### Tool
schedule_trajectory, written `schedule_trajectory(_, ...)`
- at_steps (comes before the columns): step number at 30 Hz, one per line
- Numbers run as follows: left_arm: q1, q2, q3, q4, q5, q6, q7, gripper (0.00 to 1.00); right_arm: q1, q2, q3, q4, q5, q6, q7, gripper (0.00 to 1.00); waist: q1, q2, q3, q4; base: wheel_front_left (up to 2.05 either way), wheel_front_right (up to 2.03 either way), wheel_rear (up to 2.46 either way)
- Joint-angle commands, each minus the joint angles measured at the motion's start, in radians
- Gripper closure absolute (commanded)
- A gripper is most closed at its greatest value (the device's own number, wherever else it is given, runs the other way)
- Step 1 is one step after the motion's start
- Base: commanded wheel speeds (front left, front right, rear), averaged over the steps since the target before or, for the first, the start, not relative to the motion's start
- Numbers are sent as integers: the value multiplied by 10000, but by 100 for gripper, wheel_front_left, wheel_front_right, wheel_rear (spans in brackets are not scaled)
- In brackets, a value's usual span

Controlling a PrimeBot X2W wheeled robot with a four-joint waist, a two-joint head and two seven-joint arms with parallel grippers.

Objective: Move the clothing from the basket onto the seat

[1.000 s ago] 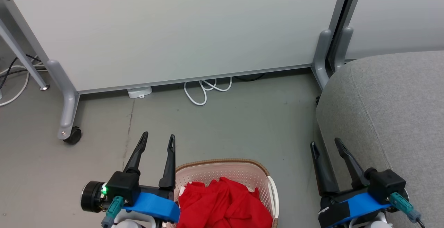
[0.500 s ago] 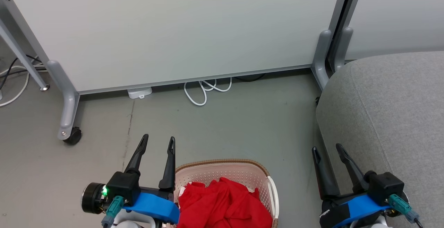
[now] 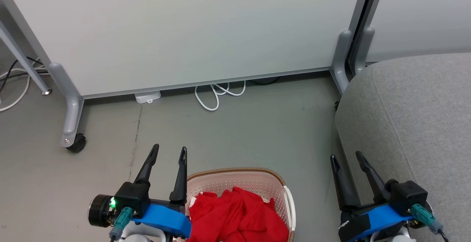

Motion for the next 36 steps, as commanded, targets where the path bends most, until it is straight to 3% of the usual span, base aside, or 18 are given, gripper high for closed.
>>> schedule_trajectory(1,-204,17,-62,79,33,-49,-52,0,-106,-51,5,-12,-59,4,-45,0,0,-1,83,-38,0,0,0)
schedule_trajectory(16,-2478,266,-725,2279,326,-340,-49,0,-934,-49,-27,-320,-122,4,-44,0,0,-1,1703,-623,0,0,0)
schedule_trajectory(36,-5658,1083,-3491,5961,-512,-332,-49,0,-2711,-43,62,-854,417,4,-44,0,0,-1,4859,-1756,0,0,0)
